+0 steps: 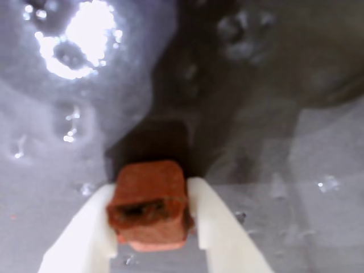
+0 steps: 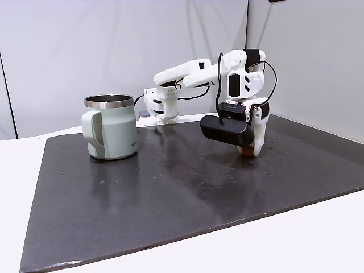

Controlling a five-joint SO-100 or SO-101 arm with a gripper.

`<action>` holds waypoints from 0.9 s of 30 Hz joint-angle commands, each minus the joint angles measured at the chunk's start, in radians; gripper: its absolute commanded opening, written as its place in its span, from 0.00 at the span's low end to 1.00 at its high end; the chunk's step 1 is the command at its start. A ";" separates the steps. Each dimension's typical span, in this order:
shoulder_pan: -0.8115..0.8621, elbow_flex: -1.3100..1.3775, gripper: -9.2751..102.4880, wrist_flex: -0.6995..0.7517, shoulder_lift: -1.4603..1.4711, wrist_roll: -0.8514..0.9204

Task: Grasp a cube and put it in the cup.

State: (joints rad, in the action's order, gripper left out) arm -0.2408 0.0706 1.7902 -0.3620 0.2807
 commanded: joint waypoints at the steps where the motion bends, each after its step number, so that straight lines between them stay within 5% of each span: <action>1: 0.003 0.046 0.14 0.000 -0.008 -0.008; 27: 0.078 -0.069 0.14 0.009 -0.474 -0.107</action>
State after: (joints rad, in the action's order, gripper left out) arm -0.1856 0.0077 1.7917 -0.6857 0.1887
